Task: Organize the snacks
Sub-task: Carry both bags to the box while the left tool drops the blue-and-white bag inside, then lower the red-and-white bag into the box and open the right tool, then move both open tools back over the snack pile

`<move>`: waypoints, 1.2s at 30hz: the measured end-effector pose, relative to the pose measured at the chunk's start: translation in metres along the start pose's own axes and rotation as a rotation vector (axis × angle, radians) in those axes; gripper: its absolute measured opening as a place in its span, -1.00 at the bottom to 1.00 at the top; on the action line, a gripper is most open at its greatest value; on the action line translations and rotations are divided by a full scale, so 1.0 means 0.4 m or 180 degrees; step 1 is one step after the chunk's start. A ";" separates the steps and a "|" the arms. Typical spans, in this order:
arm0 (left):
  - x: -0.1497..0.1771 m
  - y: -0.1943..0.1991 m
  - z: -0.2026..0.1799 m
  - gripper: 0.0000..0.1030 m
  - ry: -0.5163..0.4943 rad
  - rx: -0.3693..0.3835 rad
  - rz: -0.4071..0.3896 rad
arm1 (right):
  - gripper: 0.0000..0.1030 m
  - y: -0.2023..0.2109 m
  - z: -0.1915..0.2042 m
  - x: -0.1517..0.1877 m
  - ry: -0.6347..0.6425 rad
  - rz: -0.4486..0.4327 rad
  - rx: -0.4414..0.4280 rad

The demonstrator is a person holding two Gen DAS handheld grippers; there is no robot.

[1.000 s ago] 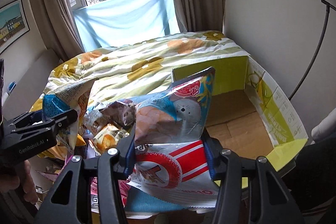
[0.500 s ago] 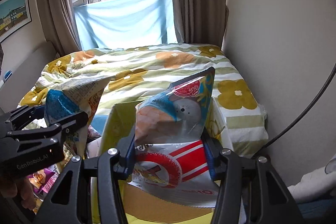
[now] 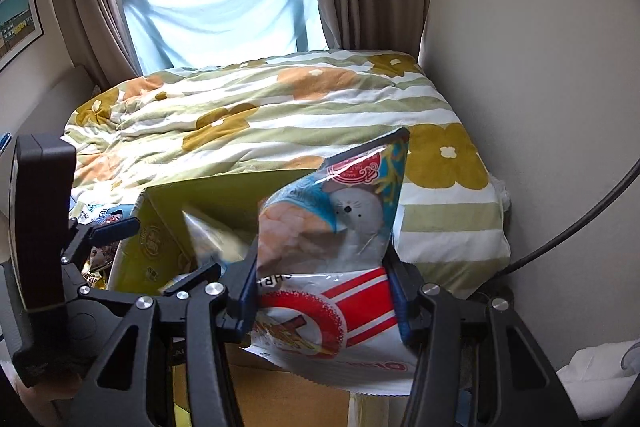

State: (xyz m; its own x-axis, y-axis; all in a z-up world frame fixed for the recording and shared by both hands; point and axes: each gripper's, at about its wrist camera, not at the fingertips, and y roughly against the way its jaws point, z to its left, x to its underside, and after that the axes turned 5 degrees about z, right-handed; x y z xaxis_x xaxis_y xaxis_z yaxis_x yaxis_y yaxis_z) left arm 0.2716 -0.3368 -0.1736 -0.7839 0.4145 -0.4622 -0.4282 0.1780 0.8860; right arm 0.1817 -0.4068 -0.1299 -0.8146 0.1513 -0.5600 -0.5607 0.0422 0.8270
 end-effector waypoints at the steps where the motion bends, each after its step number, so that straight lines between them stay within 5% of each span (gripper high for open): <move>1: -0.004 0.000 0.004 0.91 0.0001 -0.0018 0.0004 | -0.07 -0.005 -0.001 0.001 0.0005 0.0015 0.0010; 21: 0.050 0.093 0.103 0.91 0.0105 -0.0316 0.0078 | -0.03 -0.125 -0.022 -0.025 0.0011 0.0337 -0.0183; 23: 0.056 0.100 0.113 0.91 0.0147 -0.0320 0.0073 | 0.19 -0.143 -0.016 -0.027 0.0019 0.0443 -0.0227; 25: 0.063 0.104 0.122 0.91 0.0194 -0.0310 0.0079 | 0.97 -0.144 -0.010 -0.026 0.0039 0.0421 -0.0327; 36: 0.093 0.140 0.145 0.91 0.0397 -0.0263 0.0070 | 0.99 -0.081 0.028 -0.005 0.0317 0.0243 -0.0255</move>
State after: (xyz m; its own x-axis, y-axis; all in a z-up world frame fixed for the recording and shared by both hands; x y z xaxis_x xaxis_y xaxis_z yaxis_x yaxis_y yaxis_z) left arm 0.2446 -0.2598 -0.1387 -0.8411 0.3025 -0.4484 -0.4418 0.0940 0.8922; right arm 0.2033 -0.3974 -0.1550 -0.8638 0.0523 -0.5011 -0.5033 -0.0452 0.8629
